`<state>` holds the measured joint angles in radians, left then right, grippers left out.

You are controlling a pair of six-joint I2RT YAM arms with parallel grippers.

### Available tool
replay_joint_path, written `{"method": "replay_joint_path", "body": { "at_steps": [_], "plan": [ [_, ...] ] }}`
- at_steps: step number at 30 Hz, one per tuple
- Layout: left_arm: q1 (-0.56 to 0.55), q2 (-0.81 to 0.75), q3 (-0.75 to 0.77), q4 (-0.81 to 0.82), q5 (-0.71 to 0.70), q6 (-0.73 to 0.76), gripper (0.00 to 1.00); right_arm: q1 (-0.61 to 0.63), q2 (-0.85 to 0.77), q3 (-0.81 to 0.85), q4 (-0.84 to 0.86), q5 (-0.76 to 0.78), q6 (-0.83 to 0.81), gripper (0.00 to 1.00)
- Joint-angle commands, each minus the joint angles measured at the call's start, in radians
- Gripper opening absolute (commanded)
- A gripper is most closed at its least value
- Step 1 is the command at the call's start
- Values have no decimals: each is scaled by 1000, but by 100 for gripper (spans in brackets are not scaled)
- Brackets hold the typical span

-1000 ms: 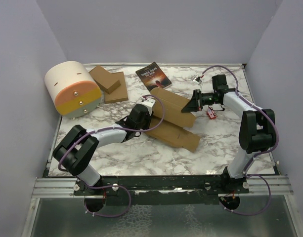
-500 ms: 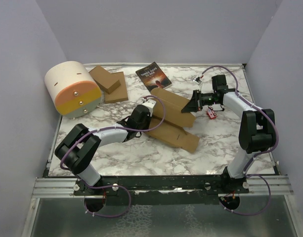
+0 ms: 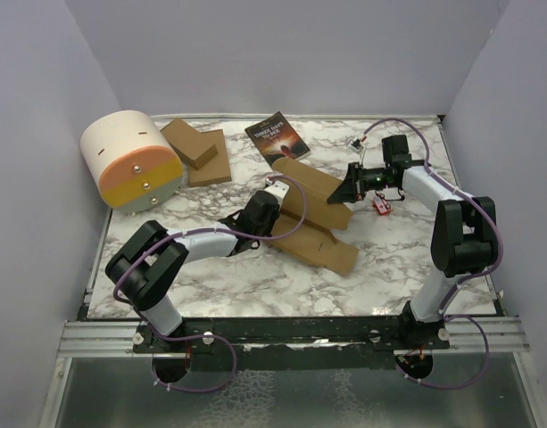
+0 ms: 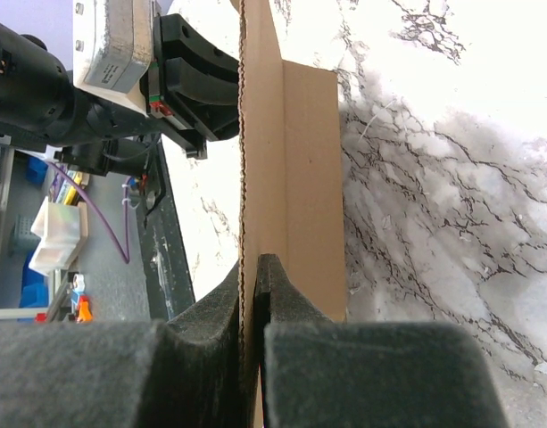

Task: Fold the paper box

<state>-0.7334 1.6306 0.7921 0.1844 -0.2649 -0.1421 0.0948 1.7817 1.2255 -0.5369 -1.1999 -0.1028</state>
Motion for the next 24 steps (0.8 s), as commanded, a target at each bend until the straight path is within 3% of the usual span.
{"method": "replay_joint_path", "body": {
  "at_steps": [1,24],
  "plan": [
    [-7,29,21,-71,-81,54,5,6,-29,-6,15,8,-13,2],
    [-8,-85,24,-91,-25,-42,31,6,-31,-3,12,3,-17,2]
  ]
}}
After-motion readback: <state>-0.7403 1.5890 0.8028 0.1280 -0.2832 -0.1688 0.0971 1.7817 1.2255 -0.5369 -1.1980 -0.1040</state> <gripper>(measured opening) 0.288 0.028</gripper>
